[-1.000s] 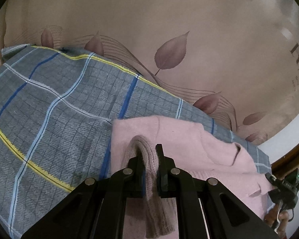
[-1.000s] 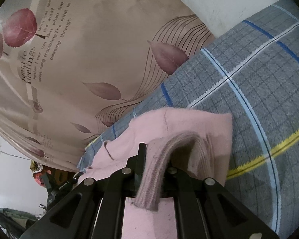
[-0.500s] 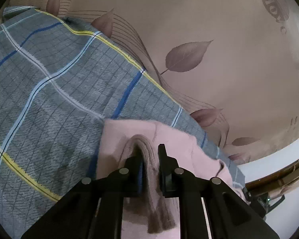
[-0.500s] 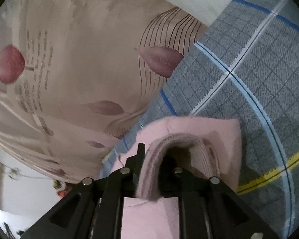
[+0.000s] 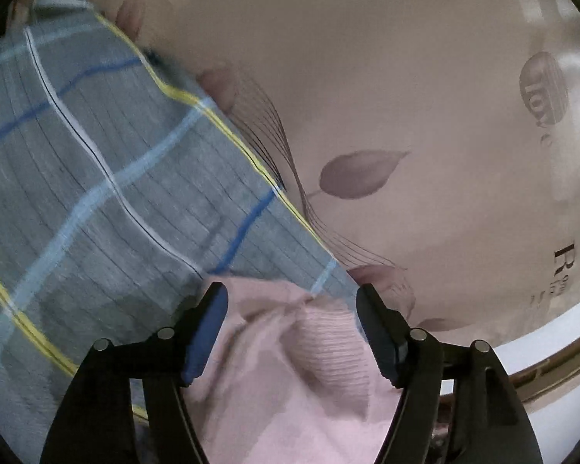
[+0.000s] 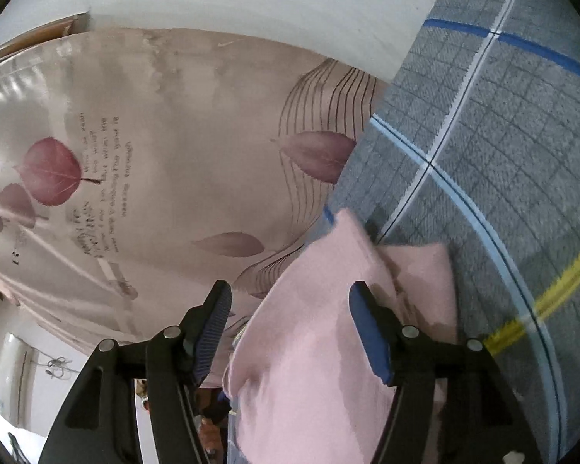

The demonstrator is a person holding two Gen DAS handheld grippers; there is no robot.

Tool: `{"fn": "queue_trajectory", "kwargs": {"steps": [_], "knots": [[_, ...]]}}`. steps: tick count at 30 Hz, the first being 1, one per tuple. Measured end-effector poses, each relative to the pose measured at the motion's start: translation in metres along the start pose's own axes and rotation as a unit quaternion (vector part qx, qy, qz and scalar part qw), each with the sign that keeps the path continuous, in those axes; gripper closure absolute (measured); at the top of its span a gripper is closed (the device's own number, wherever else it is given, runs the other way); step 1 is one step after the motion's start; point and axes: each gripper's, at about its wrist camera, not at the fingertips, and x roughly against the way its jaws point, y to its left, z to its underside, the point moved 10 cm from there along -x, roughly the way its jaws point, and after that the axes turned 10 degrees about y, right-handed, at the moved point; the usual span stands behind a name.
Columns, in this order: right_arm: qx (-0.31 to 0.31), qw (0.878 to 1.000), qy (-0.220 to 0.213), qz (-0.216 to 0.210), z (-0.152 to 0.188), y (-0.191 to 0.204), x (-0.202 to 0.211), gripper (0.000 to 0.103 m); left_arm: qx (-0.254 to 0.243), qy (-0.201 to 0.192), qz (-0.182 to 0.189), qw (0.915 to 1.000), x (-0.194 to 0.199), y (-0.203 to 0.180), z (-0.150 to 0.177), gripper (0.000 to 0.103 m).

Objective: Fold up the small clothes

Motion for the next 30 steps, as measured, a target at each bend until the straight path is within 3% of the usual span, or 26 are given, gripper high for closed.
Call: {"fn": "queue_trajectory", "kwargs": {"steps": [7,15,22,24,26,28,30], "knots": [[0.048,0.999,0.023,0.010,0.048,0.009,0.017,0.041,-0.096,0.031,-0.066,0.9927,0.007,0.013,0.024,0.033],[0.128,0.987,0.006,0.102,0.093,0.002,0.061,0.041,-0.137,0.071,-0.049,0.9868,0.024,0.028,0.077,0.033],[0.110,0.986,0.014,0.125,0.111,-0.027,0.076,0.040,-0.172,0.078,-0.026,0.9816,0.037,0.009,0.101,0.036],[0.109,0.987,0.009,0.117,0.109,-0.025,0.079,0.040,-0.195,0.086,-0.042,0.9760,0.034,0.003,0.107,0.046],[0.113,0.986,0.015,0.119,0.109,-0.025,0.077,0.040,-0.209,0.101,-0.055,0.9711,0.029,0.001,0.113,0.064],[0.110,0.986,0.025,0.121,0.109,-0.028,0.074,0.040,-0.228,0.098,-0.078,0.9656,0.028,0.000,0.117,0.072],[0.119,0.985,0.033,0.122,0.109,-0.025,0.070,0.043,-0.234,0.098,-0.089,0.9631,0.028,0.002,0.119,0.089]]}}
